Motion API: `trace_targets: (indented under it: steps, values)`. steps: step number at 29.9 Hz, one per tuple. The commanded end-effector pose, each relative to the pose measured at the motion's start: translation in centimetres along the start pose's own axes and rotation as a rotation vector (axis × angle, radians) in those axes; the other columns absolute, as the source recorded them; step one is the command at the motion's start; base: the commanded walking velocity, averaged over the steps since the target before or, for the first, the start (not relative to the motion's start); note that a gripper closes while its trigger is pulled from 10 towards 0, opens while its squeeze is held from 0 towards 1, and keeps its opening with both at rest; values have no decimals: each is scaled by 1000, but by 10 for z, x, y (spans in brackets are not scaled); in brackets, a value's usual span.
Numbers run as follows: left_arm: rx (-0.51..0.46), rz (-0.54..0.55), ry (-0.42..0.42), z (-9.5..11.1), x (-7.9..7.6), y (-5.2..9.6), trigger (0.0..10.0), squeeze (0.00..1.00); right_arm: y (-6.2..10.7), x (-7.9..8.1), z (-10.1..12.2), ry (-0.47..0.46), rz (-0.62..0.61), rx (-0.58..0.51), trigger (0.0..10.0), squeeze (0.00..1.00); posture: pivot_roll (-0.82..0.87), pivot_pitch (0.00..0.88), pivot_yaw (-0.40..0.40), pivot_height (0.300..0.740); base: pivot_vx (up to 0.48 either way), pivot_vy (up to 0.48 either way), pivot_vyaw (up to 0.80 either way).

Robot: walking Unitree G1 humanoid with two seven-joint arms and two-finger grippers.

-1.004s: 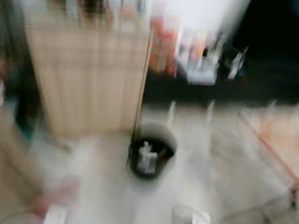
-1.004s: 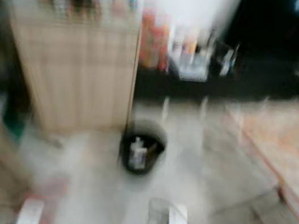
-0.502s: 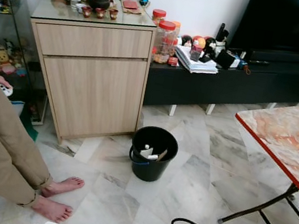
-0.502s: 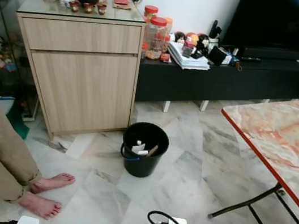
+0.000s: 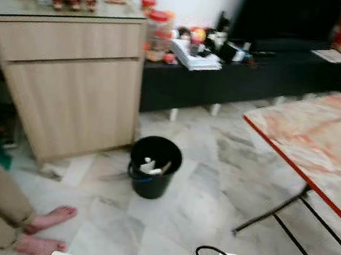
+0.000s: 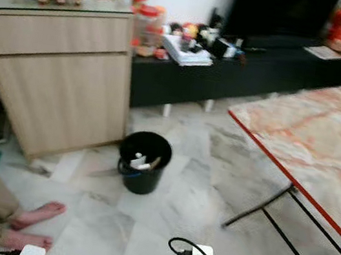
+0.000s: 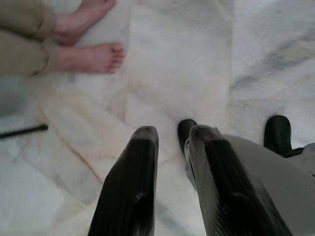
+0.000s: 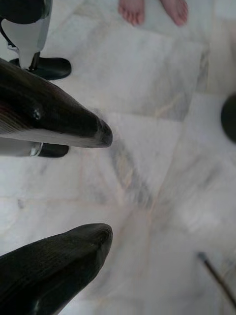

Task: Picking trash to rubbish bin

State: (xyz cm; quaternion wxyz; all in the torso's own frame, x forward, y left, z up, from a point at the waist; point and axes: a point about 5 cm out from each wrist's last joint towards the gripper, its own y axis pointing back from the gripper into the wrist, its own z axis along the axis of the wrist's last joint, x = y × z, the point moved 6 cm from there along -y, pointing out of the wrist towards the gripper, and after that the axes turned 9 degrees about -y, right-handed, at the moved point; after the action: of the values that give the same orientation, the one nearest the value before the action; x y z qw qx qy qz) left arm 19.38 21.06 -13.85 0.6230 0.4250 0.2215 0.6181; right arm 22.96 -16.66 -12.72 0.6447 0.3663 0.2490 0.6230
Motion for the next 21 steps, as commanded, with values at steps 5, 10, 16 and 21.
trace_targets:
  steps: [5,10,16,21]
  values:
    - [8,-15,-28,-1,-3,0,10000,0,0,-3,0,-21,-16,-3,10000,0,2,0,-58,740,0,0,-795]
    - [34,-18,-93,-5,-4,0,10000,0,1,-4,-1,-19,-20,-3,10000,0,6,0,-59,740,0,0,-798]
    - [50,-6,-103,-9,-2,1,10000,0,1,-6,-2,-16,-24,0,10000,0,6,0,-59,740,0,-451,-794]
    - [46,-8,-92,-8,-3,0,10000,0,1,-5,-2,-15,-23,1,10000,0,8,0,-60,740,0,0,-790]
